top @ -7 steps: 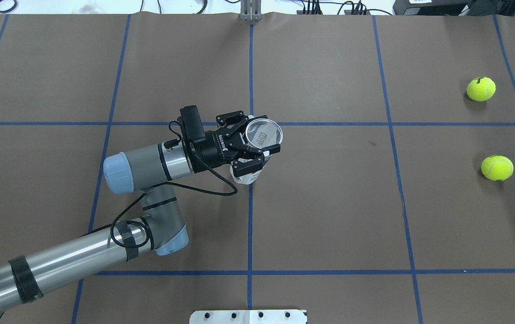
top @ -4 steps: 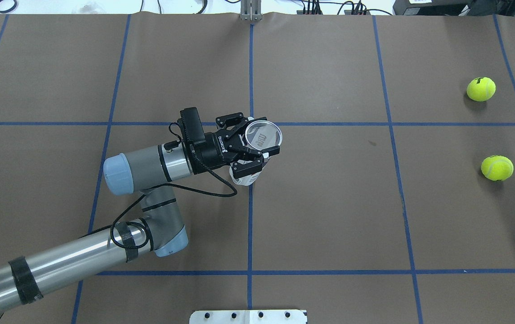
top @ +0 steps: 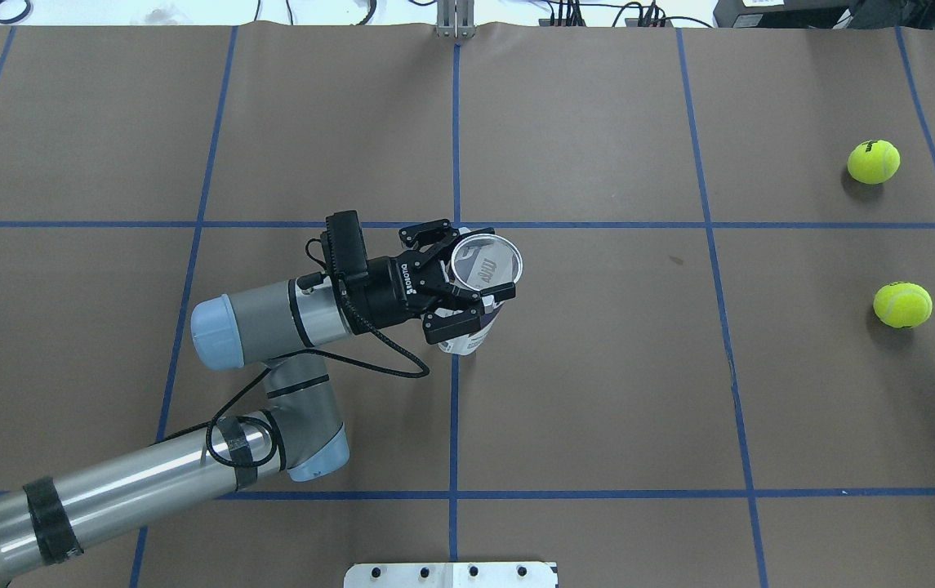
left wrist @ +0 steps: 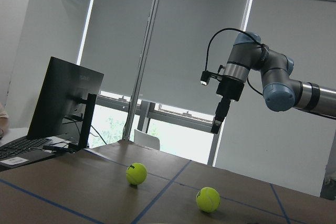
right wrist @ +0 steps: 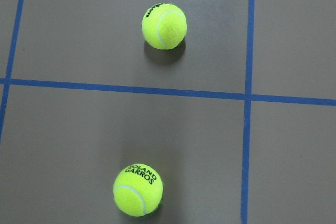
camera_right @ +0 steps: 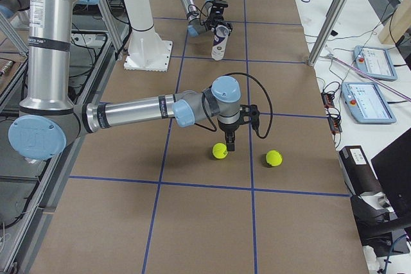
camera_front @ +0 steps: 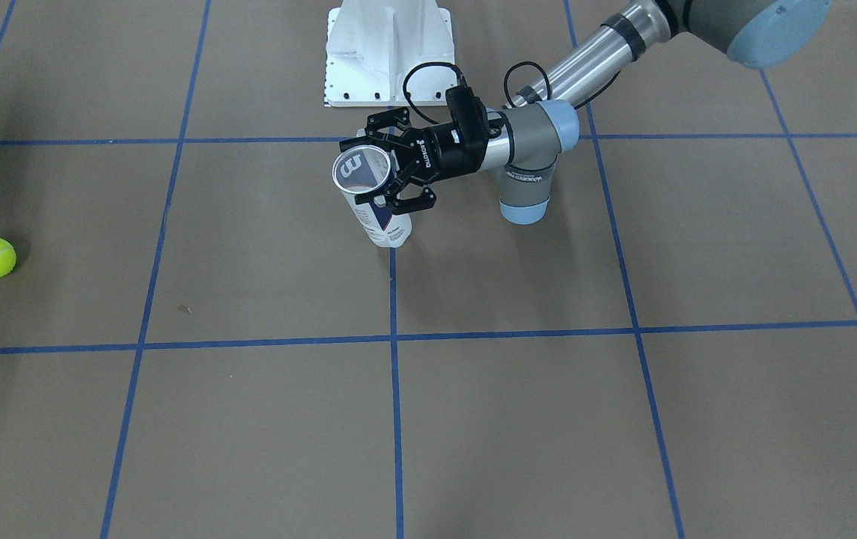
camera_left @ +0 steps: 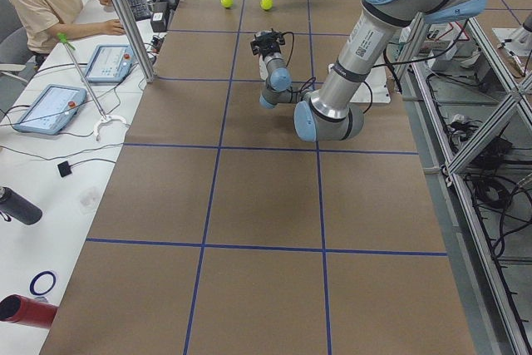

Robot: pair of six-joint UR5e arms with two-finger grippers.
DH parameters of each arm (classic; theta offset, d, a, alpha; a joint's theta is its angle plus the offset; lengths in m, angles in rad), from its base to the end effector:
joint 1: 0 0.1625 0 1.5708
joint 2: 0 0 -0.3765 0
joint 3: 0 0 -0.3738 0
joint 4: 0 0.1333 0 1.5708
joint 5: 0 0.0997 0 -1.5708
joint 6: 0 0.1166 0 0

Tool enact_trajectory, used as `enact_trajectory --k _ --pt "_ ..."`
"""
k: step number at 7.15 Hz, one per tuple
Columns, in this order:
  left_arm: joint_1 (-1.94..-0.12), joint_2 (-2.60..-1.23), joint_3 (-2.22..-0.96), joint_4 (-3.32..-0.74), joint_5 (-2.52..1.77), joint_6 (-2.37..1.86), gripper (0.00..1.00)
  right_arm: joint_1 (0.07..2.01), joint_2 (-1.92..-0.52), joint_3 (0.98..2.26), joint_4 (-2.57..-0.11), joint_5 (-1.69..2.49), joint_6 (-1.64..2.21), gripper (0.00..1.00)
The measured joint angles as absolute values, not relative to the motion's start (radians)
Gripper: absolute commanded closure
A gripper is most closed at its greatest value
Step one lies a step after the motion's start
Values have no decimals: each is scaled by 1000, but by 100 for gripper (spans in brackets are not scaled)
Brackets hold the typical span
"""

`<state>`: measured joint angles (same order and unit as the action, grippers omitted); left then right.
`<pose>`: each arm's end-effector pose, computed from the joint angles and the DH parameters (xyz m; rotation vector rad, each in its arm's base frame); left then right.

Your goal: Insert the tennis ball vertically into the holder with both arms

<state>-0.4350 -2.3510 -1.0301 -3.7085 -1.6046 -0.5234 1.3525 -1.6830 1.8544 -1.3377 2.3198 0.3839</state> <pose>0.5229 -0.3856 0.1883 1.6098 1.7829 0.3298 -0.0451 -0.4524 0.5121 0.1488 -0.8188 0.0045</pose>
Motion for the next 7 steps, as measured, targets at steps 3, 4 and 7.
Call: enact_trajectory --k 3,4,7 --pt "-428 -2352 -1032 -3722 -1605 -528 42 1235 -1682 1833 -1230 2243 550 1" --pt "-428 -2352 -1032 -3723 -1605 -528 42 1188 -1687 1795 -1124 2209 632 1" --pt "-425 -2352 -1031 -3723 -1605 -528 42 1075 -1720 1692 -884 2110 765 0"
